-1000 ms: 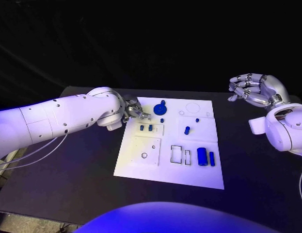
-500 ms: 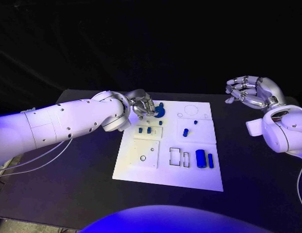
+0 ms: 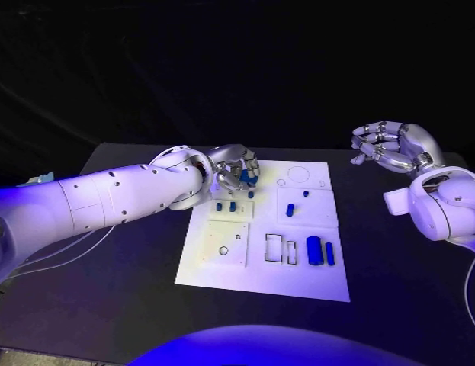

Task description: Assemble the parts on the task board

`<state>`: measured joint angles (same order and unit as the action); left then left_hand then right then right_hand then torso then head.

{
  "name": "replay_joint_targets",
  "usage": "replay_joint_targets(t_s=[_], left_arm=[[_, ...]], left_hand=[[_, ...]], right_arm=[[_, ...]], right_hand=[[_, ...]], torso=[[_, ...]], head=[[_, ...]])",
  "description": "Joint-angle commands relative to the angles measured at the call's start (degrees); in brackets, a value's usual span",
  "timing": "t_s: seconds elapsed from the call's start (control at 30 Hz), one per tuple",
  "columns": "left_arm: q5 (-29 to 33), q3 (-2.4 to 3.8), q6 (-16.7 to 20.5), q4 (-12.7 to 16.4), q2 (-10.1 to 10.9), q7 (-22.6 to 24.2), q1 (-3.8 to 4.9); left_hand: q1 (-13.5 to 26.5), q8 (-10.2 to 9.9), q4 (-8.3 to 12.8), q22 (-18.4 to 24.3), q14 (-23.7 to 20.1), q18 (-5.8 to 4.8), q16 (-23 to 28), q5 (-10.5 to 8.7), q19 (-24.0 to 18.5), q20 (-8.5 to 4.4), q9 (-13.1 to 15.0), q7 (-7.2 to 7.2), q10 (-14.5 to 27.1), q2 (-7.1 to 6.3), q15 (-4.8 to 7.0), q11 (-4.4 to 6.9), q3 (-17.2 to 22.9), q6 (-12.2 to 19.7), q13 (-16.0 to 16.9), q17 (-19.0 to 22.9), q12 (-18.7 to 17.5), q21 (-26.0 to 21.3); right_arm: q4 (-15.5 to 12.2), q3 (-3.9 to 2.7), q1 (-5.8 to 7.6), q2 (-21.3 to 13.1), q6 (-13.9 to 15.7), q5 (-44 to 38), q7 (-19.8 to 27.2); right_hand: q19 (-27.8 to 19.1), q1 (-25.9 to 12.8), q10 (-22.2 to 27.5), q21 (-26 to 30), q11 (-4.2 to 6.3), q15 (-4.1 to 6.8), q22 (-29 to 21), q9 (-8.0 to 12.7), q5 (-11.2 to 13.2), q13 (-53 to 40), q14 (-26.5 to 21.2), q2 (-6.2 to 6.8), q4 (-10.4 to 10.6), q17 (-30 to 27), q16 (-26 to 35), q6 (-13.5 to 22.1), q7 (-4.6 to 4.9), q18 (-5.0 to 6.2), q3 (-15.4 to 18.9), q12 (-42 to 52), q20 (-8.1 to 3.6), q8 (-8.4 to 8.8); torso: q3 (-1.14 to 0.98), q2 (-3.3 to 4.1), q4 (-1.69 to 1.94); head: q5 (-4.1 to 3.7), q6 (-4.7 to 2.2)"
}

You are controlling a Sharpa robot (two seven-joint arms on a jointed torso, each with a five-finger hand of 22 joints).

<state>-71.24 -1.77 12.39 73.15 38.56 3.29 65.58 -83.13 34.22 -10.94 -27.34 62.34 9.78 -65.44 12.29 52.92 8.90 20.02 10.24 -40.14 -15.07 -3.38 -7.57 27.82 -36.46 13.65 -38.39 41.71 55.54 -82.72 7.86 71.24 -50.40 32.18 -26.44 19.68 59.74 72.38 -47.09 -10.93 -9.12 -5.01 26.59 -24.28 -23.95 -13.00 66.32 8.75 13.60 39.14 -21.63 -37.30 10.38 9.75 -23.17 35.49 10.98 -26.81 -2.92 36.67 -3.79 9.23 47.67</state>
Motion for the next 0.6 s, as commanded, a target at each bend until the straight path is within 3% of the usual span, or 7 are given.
replay_joint_targets(t_s=[0.03, 0.23, 0.6], left_arm=[[-6.86, -0.09, -5.29, -0.67, -0.63, 0.10, 0.01], [-10.17, -0.38, -8.47, -1.87, -1.87, -2.29, 0.01], [-12.33, -0.53, -8.56, -3.31, -3.42, -3.78, 0.00]], left_hand=[[-0.54, -0.73, 0.33, -0.39, 0.43, 0.74, -1.45, -0.17, -0.21, -0.05, -0.91, 0.21, -0.07, -0.04, 0.02, 0.01, -0.27, -0.77, -0.59, -0.44, -0.24, 0.71], [-0.17, -2.19, 0.56, -1.46, 3.38, 0.78, -5.90, -0.08, 0.09, -0.22, -2.94, -0.26, -1.90, -0.09, 0.25, 0.36, -0.49, -2.76, -1.88, -3.88, -0.14, 2.49], [0.06, -3.15, 0.59, -2.35, 5.88, 0.80, -9.20, -0.07, 0.45, -0.48, -4.33, -0.06, -3.69, 0.08, 0.47, 0.63, -0.12, -4.62, -2.96, -6.65, -0.19, 4.01]], right_arm=[[-0.01, -0.02, -0.04, 0.07, -0.46, -0.12, 0.56], [0.02, -0.02, -0.05, 0.16, -0.48, -0.12, 0.57], [0.07, -0.02, -0.09, 0.30, -0.55, -0.10, 0.58]], right_hand=[[0.44, -0.02, 0.21, 0.31, 0.01, 0.04, -0.05, 0.05, -0.39, 0.05, 0.43, -0.70, -0.39, 0.04, 0.36, 0.47, 3.01, 0.59, -0.09, 0.33, 0.04, -0.32], [0.44, -0.02, 0.21, 0.31, 0.01, 0.04, -0.05, 0.05, -0.39, 0.05, 0.43, -0.70, -0.39, 0.04, 0.36, 0.47, 3.01, 0.59, -0.09, 0.33, 0.04, -0.32], [0.47, 0.02, 0.25, 0.33, 0.01, 0.04, -0.13, 0.11, -0.45, 0.18, 0.46, -0.71, -0.46, 0.13, 0.45, 0.50, 3.01, 0.58, -0.11, 0.41, 0.03, -0.35]], torso=[[-0.07, 0.06, 0.02], [-0.05, 0.02, 0.03], [-0.07, -0.05, -0.04]], head=[[-0.05, 0.05], [-0.09, 0.16], [-0.06, 0.18]])
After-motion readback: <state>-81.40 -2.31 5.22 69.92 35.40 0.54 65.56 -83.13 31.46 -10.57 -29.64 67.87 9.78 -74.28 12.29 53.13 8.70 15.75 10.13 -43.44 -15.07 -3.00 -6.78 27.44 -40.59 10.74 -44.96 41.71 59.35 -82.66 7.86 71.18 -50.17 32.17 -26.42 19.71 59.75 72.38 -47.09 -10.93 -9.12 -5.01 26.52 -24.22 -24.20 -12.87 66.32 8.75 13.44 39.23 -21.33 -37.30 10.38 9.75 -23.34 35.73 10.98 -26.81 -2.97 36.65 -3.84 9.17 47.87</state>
